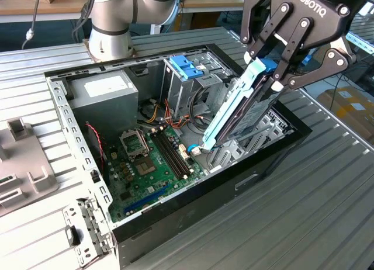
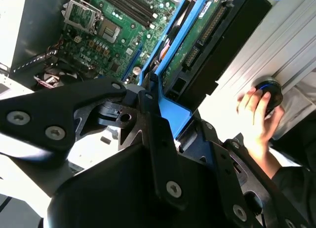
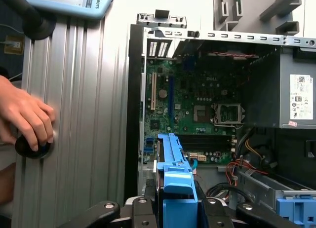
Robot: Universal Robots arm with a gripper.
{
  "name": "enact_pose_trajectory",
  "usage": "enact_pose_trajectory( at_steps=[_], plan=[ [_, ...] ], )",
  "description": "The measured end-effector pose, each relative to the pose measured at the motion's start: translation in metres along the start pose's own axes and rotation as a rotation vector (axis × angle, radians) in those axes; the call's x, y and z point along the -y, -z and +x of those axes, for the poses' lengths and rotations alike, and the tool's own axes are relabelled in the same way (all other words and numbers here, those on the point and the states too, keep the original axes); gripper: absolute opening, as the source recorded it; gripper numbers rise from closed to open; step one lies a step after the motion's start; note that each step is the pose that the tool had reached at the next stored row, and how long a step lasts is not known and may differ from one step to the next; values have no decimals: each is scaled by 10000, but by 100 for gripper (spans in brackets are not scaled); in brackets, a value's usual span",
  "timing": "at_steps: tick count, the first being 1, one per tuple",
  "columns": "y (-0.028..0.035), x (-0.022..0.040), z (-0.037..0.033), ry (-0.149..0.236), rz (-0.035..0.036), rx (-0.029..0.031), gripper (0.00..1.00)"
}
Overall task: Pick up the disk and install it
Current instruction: 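Pick up the disk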
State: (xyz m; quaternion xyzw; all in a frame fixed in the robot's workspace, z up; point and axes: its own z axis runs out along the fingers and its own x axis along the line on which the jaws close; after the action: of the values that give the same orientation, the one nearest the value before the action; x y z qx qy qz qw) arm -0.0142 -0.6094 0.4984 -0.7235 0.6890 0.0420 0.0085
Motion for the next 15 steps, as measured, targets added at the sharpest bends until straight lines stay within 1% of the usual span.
enact_pose_trajectory(
  at_steps=[4,5,6,7,8,9,14,15],
  plan=[
    [-10,81,4,0,-4,7,37],
    [-15,101,6,5,0,119,37],
    [-18,111,7,13,7,276,37],
    [-20,117,8,18,12,385,37],
    [-23,125,8,22,16,470,37],
    [-35,141,10,25,18,515,37],
    [-70,222,17,24,13,515,37],
    [-83,269,20,24,11,516,37]
  ],
)
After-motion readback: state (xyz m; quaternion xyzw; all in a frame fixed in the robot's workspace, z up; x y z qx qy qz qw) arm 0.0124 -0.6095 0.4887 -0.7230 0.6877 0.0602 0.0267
